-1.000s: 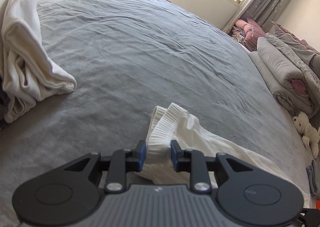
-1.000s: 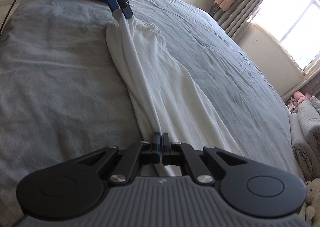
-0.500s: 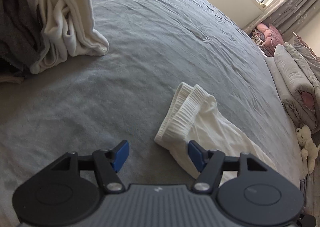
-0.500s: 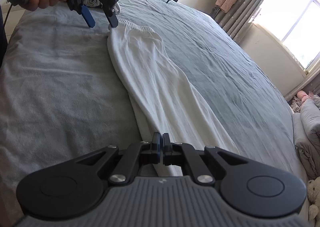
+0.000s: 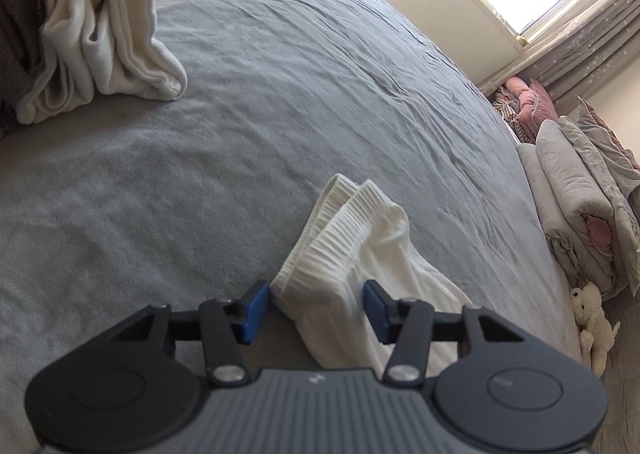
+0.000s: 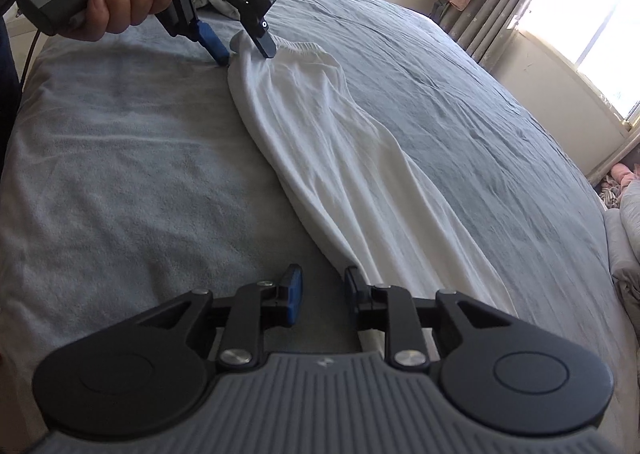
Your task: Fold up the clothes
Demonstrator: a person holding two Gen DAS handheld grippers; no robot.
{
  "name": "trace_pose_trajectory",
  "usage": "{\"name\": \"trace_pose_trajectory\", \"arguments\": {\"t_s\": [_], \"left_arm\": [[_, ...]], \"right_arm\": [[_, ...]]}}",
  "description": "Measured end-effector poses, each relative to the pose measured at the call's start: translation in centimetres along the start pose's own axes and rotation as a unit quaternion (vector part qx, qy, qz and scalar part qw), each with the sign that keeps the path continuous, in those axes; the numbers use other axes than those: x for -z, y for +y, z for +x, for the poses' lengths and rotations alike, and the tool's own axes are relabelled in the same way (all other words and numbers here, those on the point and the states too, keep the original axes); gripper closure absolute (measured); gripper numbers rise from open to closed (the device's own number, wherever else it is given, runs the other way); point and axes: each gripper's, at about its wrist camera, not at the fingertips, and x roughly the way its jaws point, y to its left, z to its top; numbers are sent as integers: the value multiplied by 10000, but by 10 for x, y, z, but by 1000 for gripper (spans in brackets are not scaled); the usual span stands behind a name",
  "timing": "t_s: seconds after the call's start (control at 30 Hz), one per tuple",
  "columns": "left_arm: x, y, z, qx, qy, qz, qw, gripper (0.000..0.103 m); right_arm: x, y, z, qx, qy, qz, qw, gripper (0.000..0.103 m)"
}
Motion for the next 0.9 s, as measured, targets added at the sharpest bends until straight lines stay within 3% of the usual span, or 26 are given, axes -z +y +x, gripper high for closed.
{"name": "trace_pose_trajectory", "arguments": {"t_s": [0.03, 0.1, 0.57, 0.7, 0.8, 0.9], "left_arm": [[-1, -1, 2, -33, -33, 41, 10000, 72], [-4, 0, 5, -65, -30, -13, 10000, 78], [-16, 4, -33, 52, -425, 28, 9991, 80], [-18, 6, -35, 100, -437, 80, 9990, 80], [-17, 5, -30, 123, -365, 79, 9992, 80], [-16, 3, -25, 146, -292, 78, 9994, 79]], "right_arm": [[0, -1, 0, 38, -19, -10, 10000, 62], [0, -2, 2, 43, -26, 14, 10000, 62], [-8, 10, -10, -19, -490, -278, 9984, 66], [-8, 16, -14, -301, -468, -321, 9979, 84], [-9, 25, -9, -372, -398, -439, 9975, 85], [-9, 22, -2, -105, -384, -353, 9986, 85]]}}
